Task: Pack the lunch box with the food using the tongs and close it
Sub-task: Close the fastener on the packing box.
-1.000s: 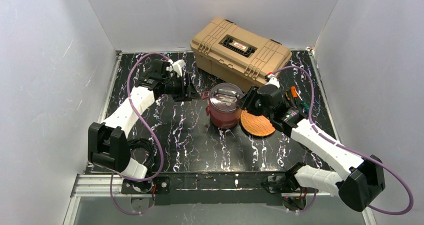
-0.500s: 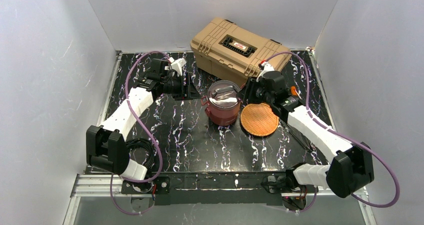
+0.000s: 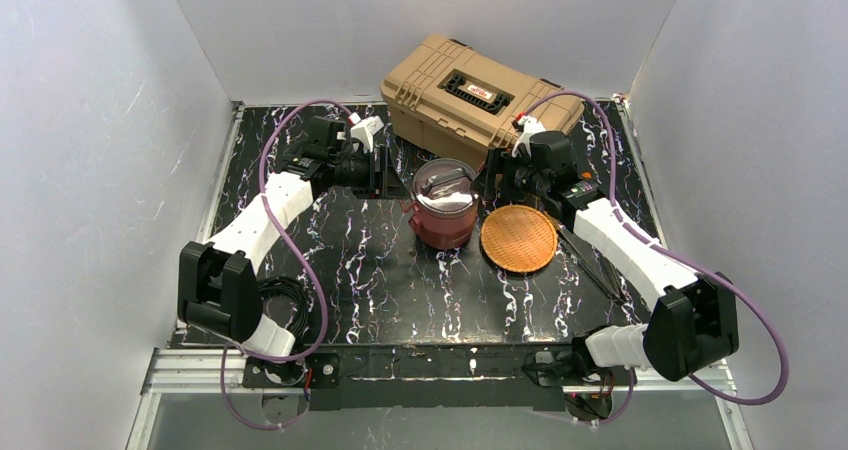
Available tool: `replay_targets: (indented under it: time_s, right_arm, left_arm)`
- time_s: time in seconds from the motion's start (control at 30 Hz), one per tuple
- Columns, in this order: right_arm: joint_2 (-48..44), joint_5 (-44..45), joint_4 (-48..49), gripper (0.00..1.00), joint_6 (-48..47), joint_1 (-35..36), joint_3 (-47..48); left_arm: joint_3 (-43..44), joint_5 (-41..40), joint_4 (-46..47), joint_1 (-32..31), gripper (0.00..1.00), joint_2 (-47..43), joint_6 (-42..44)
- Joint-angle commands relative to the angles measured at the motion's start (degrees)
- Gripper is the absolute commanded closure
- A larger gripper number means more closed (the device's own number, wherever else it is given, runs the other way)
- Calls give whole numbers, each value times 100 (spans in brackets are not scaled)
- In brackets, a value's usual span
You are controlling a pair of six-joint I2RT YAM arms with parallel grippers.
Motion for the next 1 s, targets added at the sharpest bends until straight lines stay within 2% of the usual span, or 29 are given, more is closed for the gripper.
replay_targets:
  time_s: [0.0,0.23,0.37,0.67,0.97]
  right_arm:
    - [-236,453,-1040,12,129,21,39]
    - [-733,618,-1459,5,706,21,121]
    - [-926,658,-1515,3,699,21,178]
    - [-936,31,-1232,2,562,21,87]
    - [-1035,-175,-975,2,1097,28,0]
  left_arm:
    - [188,-449,153,-163,44,-167,322]
    - [292,-404,304,-348,46,107,299]
    - [300,-697,321,-462,46,34,520]
    - [473,-1332,374,-716,46,36,1027]
    - [516,-569,317,-771,45,386,923]
